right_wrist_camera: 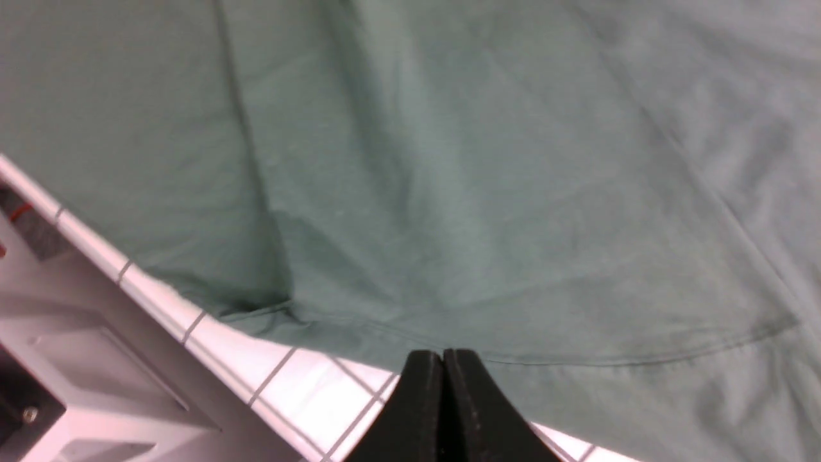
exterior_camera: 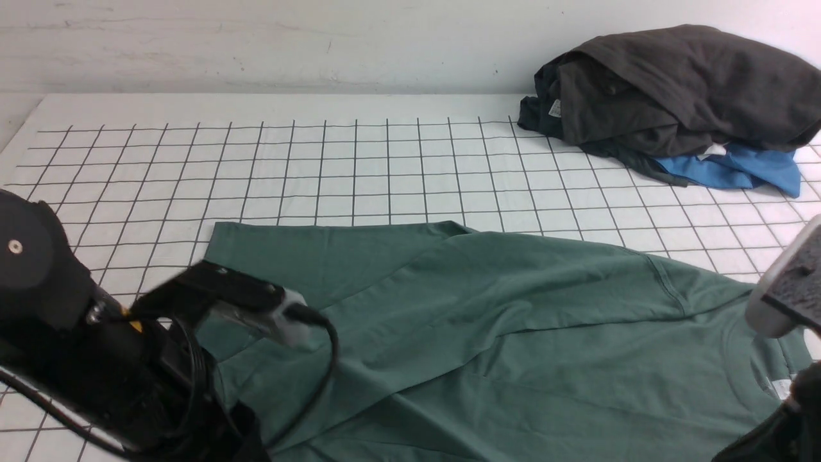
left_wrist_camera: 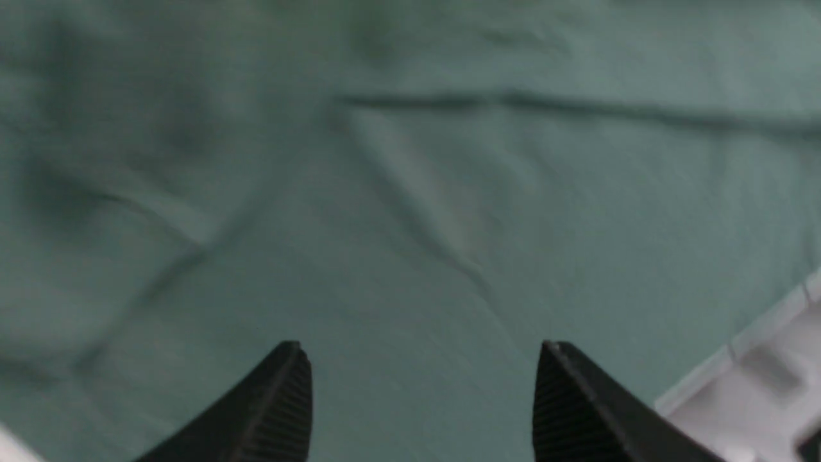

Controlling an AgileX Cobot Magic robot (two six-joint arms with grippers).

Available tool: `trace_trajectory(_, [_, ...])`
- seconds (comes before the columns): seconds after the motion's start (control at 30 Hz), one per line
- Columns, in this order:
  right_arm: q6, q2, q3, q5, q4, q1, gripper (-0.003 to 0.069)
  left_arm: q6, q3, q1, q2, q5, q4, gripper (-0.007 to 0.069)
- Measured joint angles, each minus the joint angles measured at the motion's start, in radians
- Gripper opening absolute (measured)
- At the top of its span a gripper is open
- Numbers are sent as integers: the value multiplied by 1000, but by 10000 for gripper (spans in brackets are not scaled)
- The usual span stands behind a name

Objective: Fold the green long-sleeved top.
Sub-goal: Use both arms simultaneously to clamp the lower edge of the clothing fabric

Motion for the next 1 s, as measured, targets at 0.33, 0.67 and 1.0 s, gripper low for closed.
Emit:
trace_trajectory(0.33, [-4,0,-1,2,-56,57,-14,-56,229,-451,-24,30,315,412])
trace_trajectory(0.67, [-4,0,-1,3,-59,57,-14,-101,276,-517,-14,-211,264,412])
trace_trajectory(1.0, [-4,0,-1,3,-62,57,-14,-159,281,-704,82,-174,281,427])
